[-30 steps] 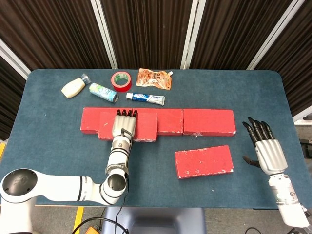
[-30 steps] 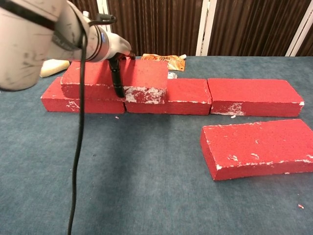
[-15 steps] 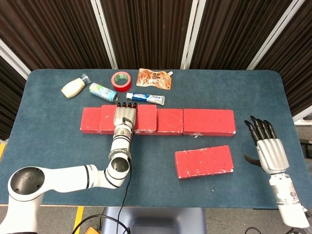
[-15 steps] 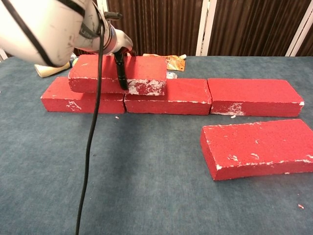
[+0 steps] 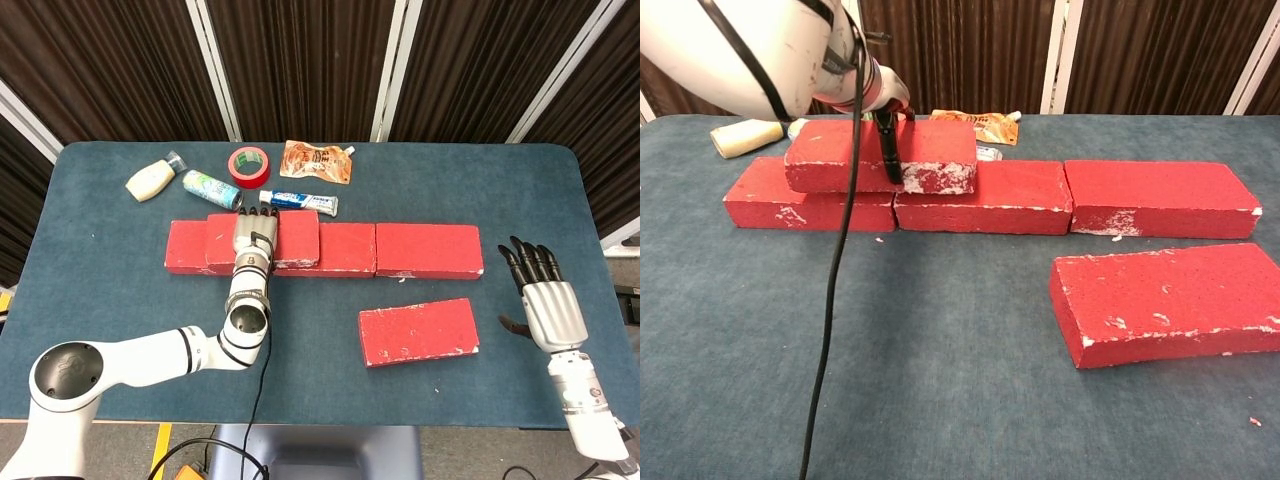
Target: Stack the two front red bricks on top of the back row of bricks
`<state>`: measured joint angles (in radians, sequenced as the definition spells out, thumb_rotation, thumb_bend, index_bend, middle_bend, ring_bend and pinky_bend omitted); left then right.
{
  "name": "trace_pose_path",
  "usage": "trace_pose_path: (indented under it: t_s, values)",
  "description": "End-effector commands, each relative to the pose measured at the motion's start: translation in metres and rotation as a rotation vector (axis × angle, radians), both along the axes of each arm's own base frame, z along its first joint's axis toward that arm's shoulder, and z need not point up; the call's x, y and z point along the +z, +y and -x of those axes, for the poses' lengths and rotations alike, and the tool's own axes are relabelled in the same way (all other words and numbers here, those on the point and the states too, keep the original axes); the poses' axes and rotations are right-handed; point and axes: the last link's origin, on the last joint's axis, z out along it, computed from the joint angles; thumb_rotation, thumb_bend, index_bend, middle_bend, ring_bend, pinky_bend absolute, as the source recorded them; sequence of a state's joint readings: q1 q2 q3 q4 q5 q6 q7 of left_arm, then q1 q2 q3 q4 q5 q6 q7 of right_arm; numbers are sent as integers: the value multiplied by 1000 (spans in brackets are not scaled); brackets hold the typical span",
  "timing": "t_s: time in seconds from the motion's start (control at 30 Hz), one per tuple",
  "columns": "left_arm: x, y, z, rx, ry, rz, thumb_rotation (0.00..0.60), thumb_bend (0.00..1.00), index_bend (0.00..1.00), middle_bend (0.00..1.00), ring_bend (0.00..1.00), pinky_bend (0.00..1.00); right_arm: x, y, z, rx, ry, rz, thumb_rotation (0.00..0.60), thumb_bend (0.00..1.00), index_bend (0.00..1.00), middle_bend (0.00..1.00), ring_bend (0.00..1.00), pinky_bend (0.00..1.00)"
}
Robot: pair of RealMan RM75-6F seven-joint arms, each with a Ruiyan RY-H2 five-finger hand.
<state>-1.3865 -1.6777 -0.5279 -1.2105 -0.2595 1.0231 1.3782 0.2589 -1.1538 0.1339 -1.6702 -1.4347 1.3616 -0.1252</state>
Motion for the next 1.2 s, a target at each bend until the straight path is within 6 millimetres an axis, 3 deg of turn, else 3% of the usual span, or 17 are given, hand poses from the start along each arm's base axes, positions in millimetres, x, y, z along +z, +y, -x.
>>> trace_pose_path:
  t_s: [0.03,0.6,1.2]
  values:
    - [2,-2,2,-16,2,-2,600,295,0,183,0,19,-1,0,1,-2,0,-1,600,0,0,36,7,0]
    - [0,-6,17,0,-8,6,600,298,0,160,0,20,-4,1,0,-1,4,-8,600,0,0,36,7,0]
    - [-4,-5,19,-10,-11,6,600,294,0,84,0,19,-8,-1,1,-6,6,-16,600,0,0,36,7,0]
